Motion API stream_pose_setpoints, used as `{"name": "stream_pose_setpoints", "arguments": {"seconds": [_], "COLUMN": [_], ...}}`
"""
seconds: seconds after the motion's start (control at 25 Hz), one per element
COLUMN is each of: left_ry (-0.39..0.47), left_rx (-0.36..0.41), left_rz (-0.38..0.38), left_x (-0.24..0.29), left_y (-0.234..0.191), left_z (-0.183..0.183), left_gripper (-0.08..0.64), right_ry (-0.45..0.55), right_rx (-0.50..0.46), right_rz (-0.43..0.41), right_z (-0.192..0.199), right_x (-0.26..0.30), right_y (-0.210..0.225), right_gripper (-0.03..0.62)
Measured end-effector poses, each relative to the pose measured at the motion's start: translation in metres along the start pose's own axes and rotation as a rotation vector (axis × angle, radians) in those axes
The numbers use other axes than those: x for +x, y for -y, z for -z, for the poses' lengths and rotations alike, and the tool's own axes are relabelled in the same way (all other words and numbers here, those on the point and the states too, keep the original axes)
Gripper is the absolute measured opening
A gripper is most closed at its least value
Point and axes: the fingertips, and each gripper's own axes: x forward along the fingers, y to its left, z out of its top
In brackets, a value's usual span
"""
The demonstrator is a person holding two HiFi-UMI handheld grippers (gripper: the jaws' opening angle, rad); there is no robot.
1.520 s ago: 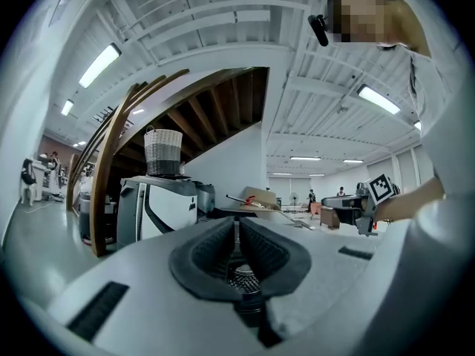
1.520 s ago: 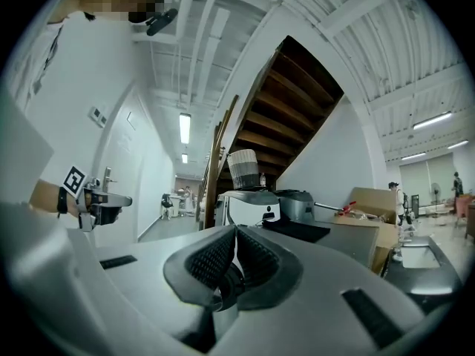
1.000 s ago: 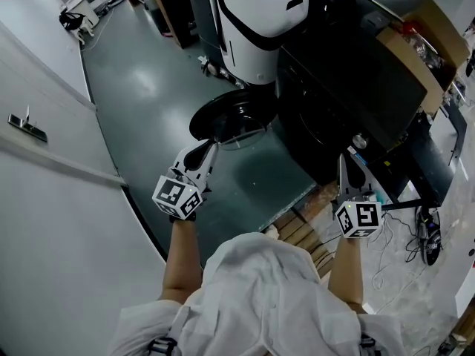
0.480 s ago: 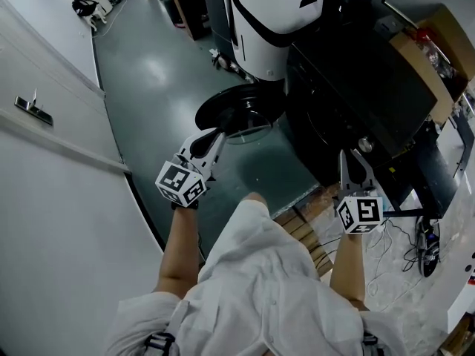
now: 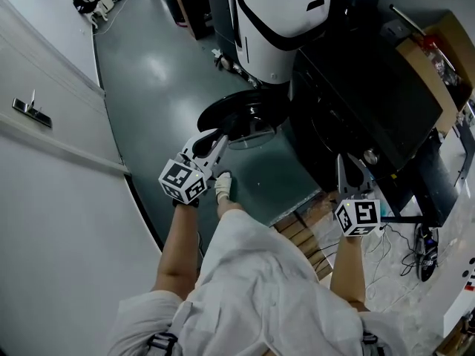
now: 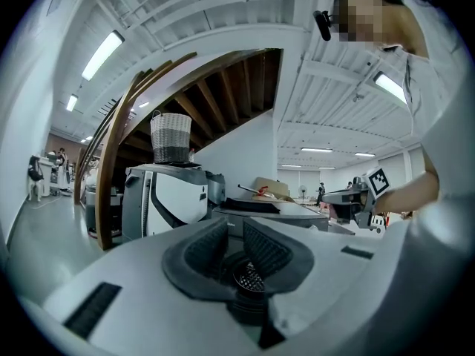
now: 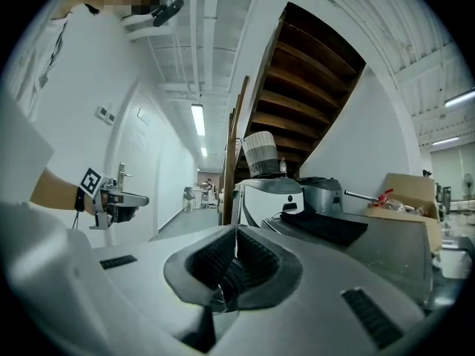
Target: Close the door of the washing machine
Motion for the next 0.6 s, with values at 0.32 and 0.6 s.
{"name": "stream_pose_setpoints", "arguments": {"seconds": [0.32, 0.6], "left_ry": [-0.017, -0.044], "left_rx": [-0.016, -0.051], "left_rz": [-0.01, -0.011], "left_x": [0.021, 0.039], "left_y": [-0.059, -0.113], "left_z": [0.017, 0.041], "left_gripper": [0.1, 0.129], "right_ry": [-0.015, -0.044], "right_rx": [-0.004, -0.006], "right_rz": [-0.025, -0.05], "right_z": [0.004, 0.014], "right_x": [0.057, 0.106], "right_y": [-0.013, -0.027], "right_gripper": [0.031, 0.031]}}
